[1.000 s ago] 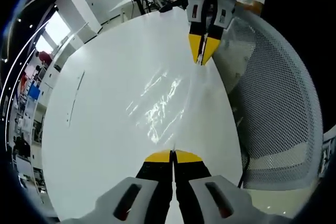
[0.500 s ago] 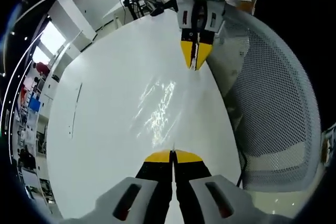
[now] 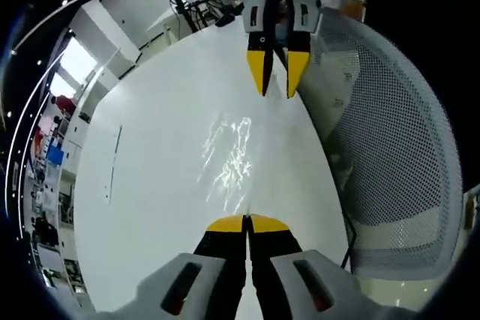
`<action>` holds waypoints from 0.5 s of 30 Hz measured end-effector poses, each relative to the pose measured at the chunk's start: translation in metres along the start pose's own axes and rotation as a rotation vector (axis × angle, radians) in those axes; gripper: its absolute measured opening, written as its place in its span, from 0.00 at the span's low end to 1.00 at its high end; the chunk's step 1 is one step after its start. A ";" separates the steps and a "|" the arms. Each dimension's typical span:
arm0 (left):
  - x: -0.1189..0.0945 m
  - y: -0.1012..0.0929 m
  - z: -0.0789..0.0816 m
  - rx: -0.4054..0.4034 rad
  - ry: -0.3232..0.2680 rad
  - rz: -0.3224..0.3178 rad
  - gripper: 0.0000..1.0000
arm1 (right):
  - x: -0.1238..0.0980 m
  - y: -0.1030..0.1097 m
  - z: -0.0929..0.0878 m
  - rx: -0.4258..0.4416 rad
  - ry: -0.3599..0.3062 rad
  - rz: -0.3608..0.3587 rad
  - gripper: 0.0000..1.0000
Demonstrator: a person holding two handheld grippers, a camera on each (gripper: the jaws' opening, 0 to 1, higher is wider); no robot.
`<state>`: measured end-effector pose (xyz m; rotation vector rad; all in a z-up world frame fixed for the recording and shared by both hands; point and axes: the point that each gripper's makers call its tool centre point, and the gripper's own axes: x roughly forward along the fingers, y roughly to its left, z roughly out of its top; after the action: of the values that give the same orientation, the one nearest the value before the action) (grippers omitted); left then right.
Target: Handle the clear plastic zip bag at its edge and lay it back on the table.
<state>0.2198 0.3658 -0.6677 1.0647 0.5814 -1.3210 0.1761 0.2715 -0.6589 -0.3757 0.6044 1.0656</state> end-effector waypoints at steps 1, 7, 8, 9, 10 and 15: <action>0.000 0.001 0.001 0.006 -0.002 0.006 0.00 | -0.001 -0.001 0.004 0.011 -0.004 0.003 0.13; -0.001 0.001 0.004 0.020 -0.009 0.015 0.00 | -0.003 -0.008 0.019 0.010 -0.011 0.000 0.14; -0.002 0.001 0.005 0.021 -0.010 0.015 0.00 | -0.003 -0.010 0.021 0.007 -0.011 -0.002 0.14; -0.002 0.000 0.005 0.022 -0.009 0.014 0.00 | -0.003 -0.011 0.022 0.000 -0.011 -0.007 0.13; -0.002 0.000 0.005 0.024 -0.008 0.014 0.00 | -0.002 -0.012 0.022 -0.004 -0.009 -0.010 0.13; -0.003 0.001 0.008 0.028 -0.013 0.017 0.00 | 0.002 -0.013 0.019 -0.026 0.010 -0.013 0.13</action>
<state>0.2186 0.3603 -0.6616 1.0809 0.5452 -1.3237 0.1942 0.2777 -0.6449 -0.4070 0.5969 1.0608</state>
